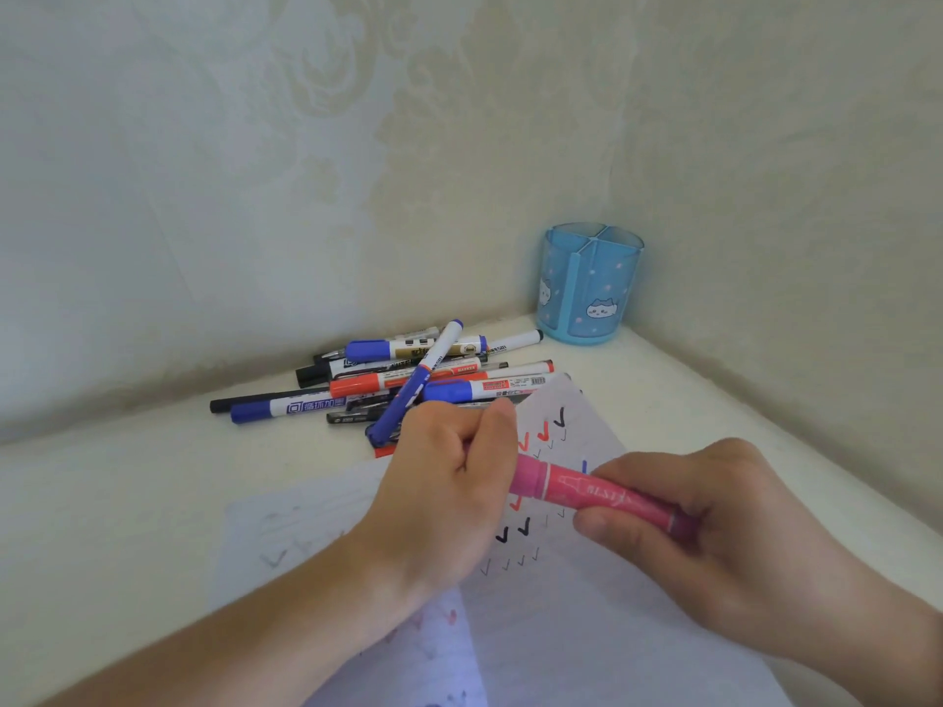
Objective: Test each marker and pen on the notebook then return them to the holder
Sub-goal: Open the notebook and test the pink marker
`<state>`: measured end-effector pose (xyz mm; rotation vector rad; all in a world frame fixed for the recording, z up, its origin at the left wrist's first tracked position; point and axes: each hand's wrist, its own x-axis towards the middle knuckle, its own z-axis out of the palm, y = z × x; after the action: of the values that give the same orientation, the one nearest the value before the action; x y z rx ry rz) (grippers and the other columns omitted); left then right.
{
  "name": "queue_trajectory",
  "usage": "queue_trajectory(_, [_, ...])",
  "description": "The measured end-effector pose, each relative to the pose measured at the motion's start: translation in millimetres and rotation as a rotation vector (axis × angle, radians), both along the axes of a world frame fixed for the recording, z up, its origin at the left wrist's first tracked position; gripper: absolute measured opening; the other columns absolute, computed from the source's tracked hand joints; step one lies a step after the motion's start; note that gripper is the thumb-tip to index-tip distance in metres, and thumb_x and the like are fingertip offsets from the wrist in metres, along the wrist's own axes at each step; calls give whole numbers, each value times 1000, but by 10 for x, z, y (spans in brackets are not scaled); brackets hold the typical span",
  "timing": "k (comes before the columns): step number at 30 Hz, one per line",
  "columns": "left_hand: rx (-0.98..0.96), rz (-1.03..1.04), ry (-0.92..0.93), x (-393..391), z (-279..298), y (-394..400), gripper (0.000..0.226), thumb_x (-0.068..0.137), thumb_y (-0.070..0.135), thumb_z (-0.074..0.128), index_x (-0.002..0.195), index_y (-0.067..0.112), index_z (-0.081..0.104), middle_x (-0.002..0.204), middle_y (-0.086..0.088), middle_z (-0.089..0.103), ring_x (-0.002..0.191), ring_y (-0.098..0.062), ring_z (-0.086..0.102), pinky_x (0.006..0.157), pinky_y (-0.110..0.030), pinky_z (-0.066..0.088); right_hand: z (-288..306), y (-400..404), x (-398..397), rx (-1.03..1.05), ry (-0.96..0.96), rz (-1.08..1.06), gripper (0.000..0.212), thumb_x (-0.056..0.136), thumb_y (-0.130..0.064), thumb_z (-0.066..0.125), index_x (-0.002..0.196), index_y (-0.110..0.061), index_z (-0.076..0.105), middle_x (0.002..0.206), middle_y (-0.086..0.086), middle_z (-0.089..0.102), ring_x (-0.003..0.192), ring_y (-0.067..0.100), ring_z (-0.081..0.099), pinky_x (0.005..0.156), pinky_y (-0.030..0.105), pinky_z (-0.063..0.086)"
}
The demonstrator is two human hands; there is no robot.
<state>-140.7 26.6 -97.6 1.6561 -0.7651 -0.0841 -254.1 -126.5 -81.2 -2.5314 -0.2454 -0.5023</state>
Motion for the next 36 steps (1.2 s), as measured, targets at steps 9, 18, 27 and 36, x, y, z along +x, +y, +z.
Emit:
queue_trajectory(9, [-46, -11, -161, 35, -10, -15, 52, 92, 28, 43, 46, 8, 27, 39, 8, 25, 39, -8, 23, 43, -18, 20, 54, 17, -40, 247, 110, -7, 41, 81, -53, 63, 67, -14, 66, 47, -11, 38, 43, 2, 29, 42, 8, 22])
queue_trajectory(18, [77, -14, -411, 405, -158, -78, 44, 94, 47, 39, 55, 26, 40, 49, 10, 36, 46, -6, 31, 51, -17, 27, -67, -321, 216, 923, 38, -205, 13, 75, -13, 76, 80, -14, 63, 55, 6, 52, 47, 19, 40, 43, 22, 29])
queue_trajectory(27, [443, 64, -843, 762, 113, 594, 40, 96, 52, 32, 107, 26, 61, 98, 10, 59, 85, -8, 56, 69, -30, 48, 273, -82, 280, 886, -106, -283, 22, 94, -18, 60, 73, -12, 65, 53, 7, 57, 47, 23, 47, 39, 22, 29])
queue_trajectory(36, [805, 285, -982, 479, 332, 3004, 29, 99, 38, 39, 100, 22, 63, 96, 5, 61, 91, -19, 60, 61, -29, 46, 833, 1614, 431, 734, -36, 192, 19, 94, -16, 58, 79, -7, 62, 52, 9, 59, 41, 21, 44, 39, 23, 29])
